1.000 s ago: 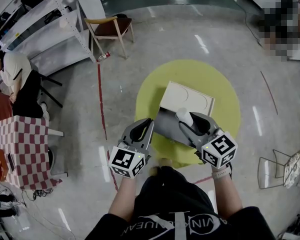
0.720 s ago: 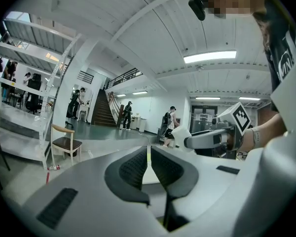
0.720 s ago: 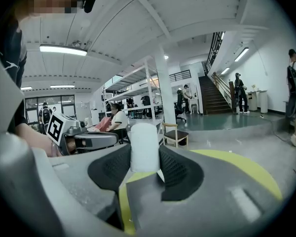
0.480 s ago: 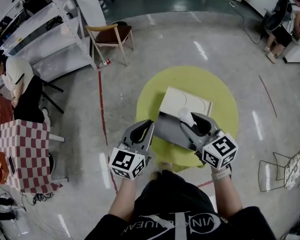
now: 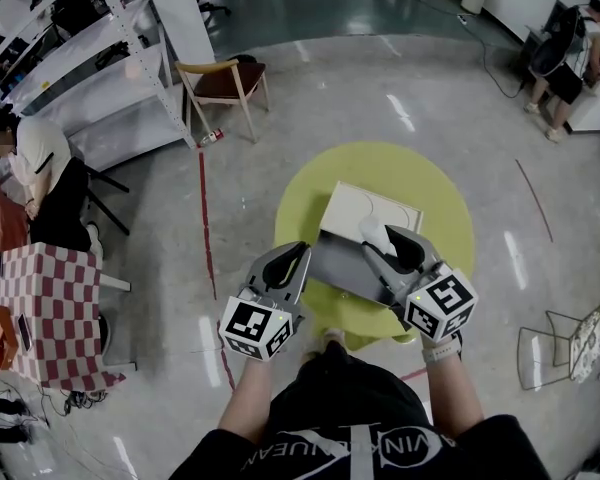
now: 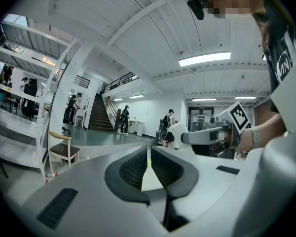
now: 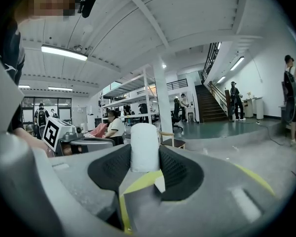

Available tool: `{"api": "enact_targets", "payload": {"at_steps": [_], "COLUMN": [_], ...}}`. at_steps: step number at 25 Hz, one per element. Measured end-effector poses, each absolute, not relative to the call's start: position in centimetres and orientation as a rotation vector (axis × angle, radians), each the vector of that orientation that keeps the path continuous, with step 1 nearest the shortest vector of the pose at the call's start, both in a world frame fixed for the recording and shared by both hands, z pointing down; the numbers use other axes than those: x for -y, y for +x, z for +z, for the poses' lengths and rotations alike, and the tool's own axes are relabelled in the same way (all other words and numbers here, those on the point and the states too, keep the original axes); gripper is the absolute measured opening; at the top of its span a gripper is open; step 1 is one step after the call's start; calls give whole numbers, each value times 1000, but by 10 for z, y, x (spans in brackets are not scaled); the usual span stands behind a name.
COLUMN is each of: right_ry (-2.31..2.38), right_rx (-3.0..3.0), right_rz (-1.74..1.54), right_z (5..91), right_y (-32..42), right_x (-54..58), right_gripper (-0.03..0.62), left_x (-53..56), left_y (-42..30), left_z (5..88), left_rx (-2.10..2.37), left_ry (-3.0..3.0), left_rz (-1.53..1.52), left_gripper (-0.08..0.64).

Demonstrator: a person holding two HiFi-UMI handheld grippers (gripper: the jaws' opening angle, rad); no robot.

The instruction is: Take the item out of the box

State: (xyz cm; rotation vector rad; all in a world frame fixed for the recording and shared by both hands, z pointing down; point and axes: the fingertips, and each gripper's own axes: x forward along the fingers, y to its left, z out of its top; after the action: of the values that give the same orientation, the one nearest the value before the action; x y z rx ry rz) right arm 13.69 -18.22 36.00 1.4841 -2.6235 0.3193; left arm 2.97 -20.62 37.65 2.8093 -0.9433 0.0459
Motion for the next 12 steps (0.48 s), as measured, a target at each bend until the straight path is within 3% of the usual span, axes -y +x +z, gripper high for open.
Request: {"api": "enact_targets", "payload": {"at_steps": [12], "right_ry": [1530], "right_rx": [2640], "right_rz": [282], "right_z": [345], "right_y": [136], "right_x": [178], "right_gripper": [178], "left_x": [204], "left_y": [28], "left_z": [360], "left_rx": [939], "left_ry": [2842], "left_rz": [5], "left_gripper": [28]}}
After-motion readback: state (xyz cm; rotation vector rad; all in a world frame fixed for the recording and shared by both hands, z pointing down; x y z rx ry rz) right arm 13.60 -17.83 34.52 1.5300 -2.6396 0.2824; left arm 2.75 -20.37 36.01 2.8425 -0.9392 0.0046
